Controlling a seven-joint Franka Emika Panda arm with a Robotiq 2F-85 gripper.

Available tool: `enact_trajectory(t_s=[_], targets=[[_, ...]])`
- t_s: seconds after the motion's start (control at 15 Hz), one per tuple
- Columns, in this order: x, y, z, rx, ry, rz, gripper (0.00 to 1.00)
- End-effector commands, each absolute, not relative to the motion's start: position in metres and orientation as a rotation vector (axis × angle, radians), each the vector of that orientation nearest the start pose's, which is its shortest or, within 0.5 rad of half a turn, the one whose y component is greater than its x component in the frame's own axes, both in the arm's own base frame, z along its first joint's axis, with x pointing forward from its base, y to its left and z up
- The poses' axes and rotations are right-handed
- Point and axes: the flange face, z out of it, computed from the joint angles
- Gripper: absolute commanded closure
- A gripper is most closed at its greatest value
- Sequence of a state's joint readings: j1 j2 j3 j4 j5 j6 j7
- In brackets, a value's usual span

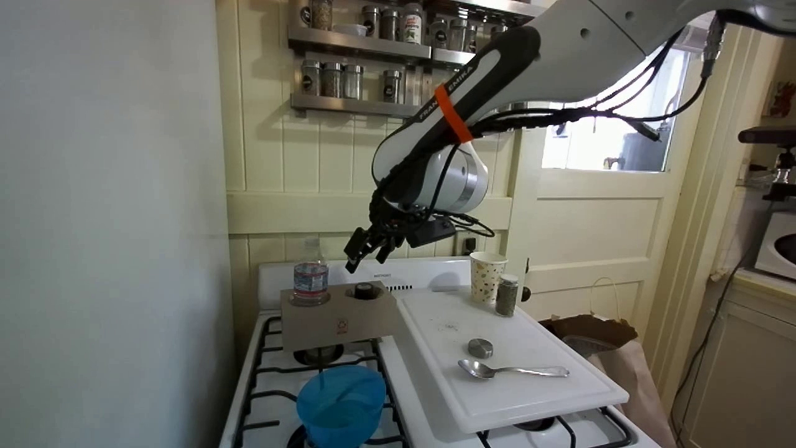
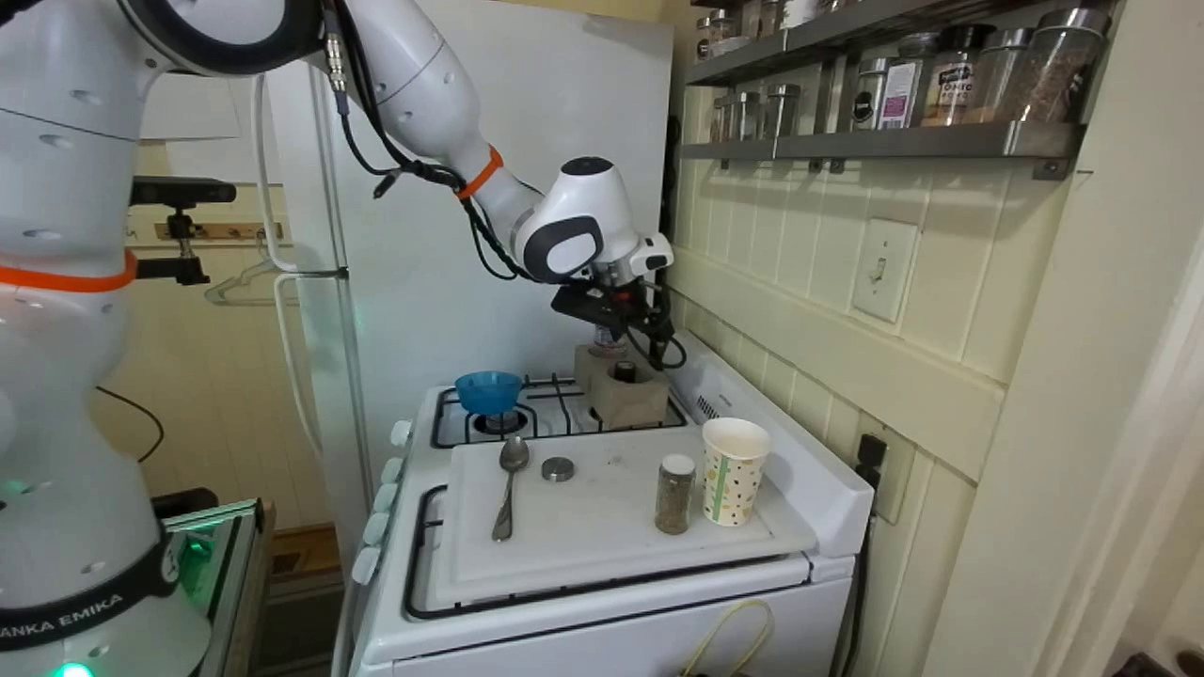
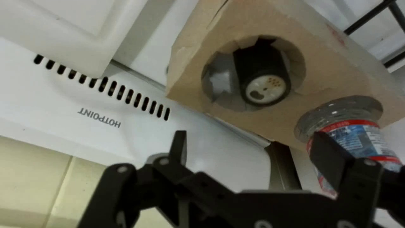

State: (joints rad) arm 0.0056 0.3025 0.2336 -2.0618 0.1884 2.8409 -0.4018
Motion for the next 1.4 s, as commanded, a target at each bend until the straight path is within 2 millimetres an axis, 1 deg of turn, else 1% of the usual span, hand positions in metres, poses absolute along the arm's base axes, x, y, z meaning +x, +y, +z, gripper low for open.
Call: enact_trajectory(t_s=[0.0,0.27,0.4,0.47,0.53,0.67,0.73,0.8,0.93,1.0,1.07,1.2,1.27,1.33], targets=[[0.602,0.108,0.376,-2.937,-0.571,-0.776,0.00],[0.568,0.045,0.392,-3.101,-0.343,-0.787,0.00],[0.554,0.007,0.401,-3.162,-0.186,-0.844,0.00],[0.549,-0.009,0.403,-3.177,-0.104,-0.873,0.00],[0.542,-0.020,0.409,-3.172,-0.010,-0.911,0.00],[0.527,-0.037,0.411,-3.142,0.183,-0.954,0.00],[0.550,-0.032,0.410,-3.173,0.047,-0.917,0.00],[0.546,-0.037,0.412,-3.174,0.073,-0.923,0.00],[0.547,-0.036,0.413,-3.174,0.062,-0.928,0.00],[0.556,-0.048,0.414,-3.187,0.189,-1.013,0.00],[0.558,-0.063,0.420,-3.185,0.281,-1.031,0.00],[0.559,-0.086,0.428,-3.197,0.428,-1.095,0.00],[0.558,-0.096,0.438,-3.210,0.502,-1.134,0.00],[0.558,-0.101,0.441,-3.224,0.558,-1.160,0.00]])
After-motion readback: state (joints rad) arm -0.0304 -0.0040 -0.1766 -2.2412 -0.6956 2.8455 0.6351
